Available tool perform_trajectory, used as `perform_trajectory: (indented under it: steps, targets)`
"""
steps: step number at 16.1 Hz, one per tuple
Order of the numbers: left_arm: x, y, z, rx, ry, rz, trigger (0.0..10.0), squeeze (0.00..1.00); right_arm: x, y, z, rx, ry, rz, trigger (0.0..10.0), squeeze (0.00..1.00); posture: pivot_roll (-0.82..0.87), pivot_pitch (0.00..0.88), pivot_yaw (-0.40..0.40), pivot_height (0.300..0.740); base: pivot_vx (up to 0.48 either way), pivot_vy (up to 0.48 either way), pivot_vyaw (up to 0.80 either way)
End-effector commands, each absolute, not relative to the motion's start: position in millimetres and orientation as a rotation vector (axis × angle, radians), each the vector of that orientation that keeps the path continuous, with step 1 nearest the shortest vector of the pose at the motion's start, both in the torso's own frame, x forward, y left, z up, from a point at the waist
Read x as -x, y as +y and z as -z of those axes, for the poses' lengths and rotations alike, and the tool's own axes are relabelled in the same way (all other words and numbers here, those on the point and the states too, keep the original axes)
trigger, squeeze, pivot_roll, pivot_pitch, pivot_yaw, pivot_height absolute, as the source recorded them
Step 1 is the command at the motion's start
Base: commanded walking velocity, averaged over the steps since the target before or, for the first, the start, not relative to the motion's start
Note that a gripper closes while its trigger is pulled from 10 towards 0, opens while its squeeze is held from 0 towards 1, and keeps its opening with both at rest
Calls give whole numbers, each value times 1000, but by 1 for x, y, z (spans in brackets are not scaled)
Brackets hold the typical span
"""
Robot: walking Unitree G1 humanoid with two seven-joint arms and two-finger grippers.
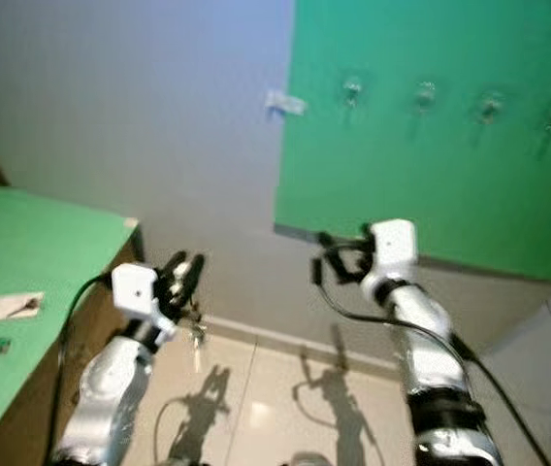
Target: Hang keys on a hook
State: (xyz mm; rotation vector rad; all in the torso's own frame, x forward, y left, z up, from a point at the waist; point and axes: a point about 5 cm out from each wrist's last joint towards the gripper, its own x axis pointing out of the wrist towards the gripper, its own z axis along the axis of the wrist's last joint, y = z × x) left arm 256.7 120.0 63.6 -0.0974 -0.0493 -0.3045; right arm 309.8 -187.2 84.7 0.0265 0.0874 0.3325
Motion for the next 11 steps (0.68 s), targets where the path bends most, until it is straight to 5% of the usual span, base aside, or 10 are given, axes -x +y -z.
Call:
perform_trajectory:
  steps: [1, 4, 8, 11]
  targets:
    - [-258, 118, -68, 77, -67, 297, 0, 0, -310, -188, -82, -28, 94, -334, 10000, 0, -109, 0, -45, 736, 0, 0, 0]
    - [-266, 129, -75, 71, -61, 303, 0, 0, -309, -175, -76, -52, 84, -345, 10000, 0, -128, 0, 1, 736, 0, 0, 0]
    - [-281, 131, -80, 5, -66, 394, 0, 0, -303, -169, -70, -37, 79, -327, 10000, 0, -171, 0, 47, 736, 329, -345, 0]
    - [-285, 124, -80, 19, -59, 445, 0, 0, -298, -169, -68, -39, 73, -319, 10000, 0, -199, 0, 64, 736, 347, -328, -713]
